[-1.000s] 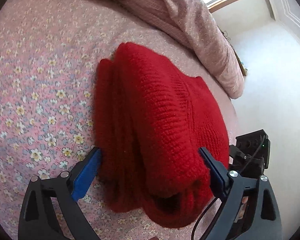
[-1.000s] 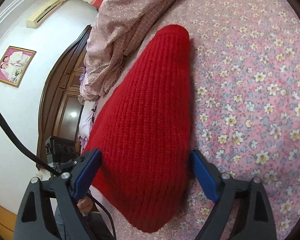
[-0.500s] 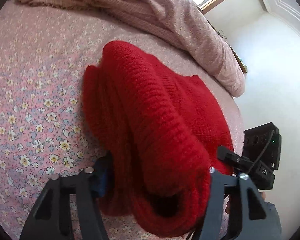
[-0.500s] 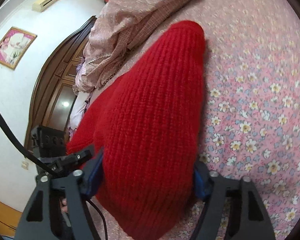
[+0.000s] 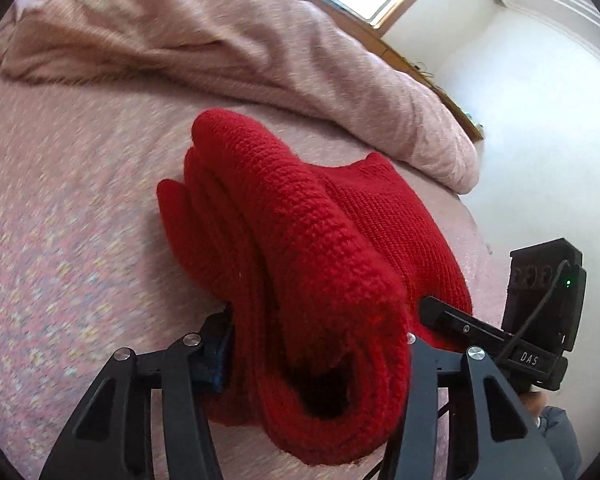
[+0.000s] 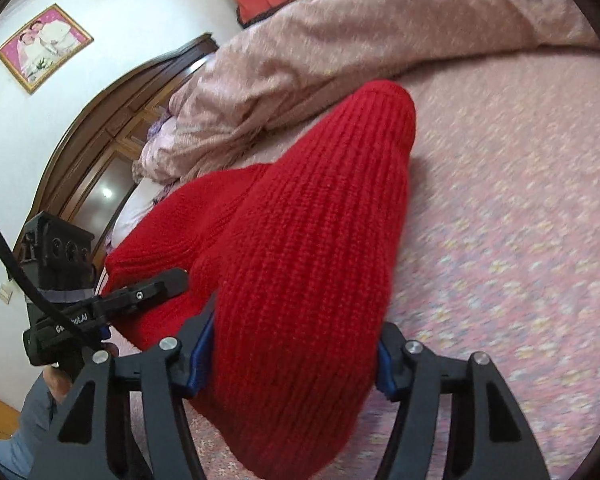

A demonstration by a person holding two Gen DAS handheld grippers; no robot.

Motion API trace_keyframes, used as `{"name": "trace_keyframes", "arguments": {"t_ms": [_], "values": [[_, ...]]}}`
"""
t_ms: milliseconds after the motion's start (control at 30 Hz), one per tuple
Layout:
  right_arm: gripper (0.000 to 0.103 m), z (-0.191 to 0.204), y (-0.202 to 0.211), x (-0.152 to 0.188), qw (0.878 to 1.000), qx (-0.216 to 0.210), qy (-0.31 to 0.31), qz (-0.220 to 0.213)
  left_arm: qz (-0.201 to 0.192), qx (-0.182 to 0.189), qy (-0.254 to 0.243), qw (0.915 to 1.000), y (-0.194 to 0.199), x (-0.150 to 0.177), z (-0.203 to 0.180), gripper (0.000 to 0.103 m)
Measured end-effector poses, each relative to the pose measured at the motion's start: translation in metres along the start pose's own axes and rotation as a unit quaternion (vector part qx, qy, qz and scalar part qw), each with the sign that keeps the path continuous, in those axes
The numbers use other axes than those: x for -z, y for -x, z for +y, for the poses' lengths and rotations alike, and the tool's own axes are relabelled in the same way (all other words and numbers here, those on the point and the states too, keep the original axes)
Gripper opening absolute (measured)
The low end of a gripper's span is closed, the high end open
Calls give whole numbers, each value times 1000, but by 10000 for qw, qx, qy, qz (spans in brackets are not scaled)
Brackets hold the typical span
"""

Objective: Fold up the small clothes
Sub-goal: 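Grasp the bundle end with both grippers and fold it over in half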

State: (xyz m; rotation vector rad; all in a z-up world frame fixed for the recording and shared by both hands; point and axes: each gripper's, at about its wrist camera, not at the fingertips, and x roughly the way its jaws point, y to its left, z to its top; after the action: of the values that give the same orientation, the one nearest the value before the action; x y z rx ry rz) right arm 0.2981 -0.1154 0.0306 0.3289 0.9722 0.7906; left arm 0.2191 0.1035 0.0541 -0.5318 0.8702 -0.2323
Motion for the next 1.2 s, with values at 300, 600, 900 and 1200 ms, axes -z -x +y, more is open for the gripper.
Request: {"name": "trace_keyframes", "arguments": {"t_ms": [300, 600, 900, 1200], "values": [[65, -49, 67, -4, 9970, 352, 81, -682, -75, 354, -608, 9975, -59, -2, -60, 44], [68, -99, 59, 10, 9970, 530, -488, -279, 384, 69, -529, 9978, -96, 2, -58, 49], [69, -81, 55, 9, 9964, 751, -193, -339, 378, 92, -484, 9981, -86, 8, -50, 46], [68, -84, 56, 2, 9968, 706, -97, -351, 395, 159, -418, 9982, -80, 14, -49, 46]]}}
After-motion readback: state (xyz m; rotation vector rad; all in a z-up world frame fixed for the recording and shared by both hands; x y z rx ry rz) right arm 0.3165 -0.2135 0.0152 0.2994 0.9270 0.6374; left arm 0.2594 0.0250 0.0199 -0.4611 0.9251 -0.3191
